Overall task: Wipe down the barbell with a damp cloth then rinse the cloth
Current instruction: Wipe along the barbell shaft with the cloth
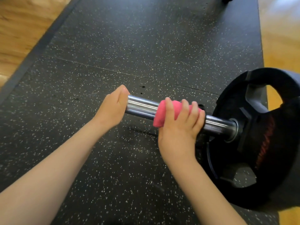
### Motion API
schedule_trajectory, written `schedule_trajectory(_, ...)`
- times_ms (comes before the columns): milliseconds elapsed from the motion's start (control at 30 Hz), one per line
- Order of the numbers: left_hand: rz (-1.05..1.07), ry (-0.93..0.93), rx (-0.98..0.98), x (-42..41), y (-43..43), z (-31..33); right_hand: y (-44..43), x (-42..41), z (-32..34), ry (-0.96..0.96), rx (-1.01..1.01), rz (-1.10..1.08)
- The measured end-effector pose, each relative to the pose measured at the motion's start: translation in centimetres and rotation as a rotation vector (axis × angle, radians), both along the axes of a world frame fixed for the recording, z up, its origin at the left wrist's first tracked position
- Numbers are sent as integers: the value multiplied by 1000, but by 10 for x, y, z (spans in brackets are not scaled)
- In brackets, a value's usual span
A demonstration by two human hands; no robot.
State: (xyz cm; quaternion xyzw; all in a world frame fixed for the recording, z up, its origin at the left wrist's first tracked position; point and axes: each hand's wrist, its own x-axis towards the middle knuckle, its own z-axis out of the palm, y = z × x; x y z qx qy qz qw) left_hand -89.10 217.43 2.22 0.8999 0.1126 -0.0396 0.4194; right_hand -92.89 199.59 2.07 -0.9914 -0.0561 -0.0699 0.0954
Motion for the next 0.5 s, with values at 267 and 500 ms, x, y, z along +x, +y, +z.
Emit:
schedule_trajectory(267, 36, 391, -148, 24, 3, 17, 88, 10, -12, -52, -37, 78)
schedule_trajectory(500, 175, 235, -540, -1, -3, 2, 54, 8, -10, -143, 32, 175)
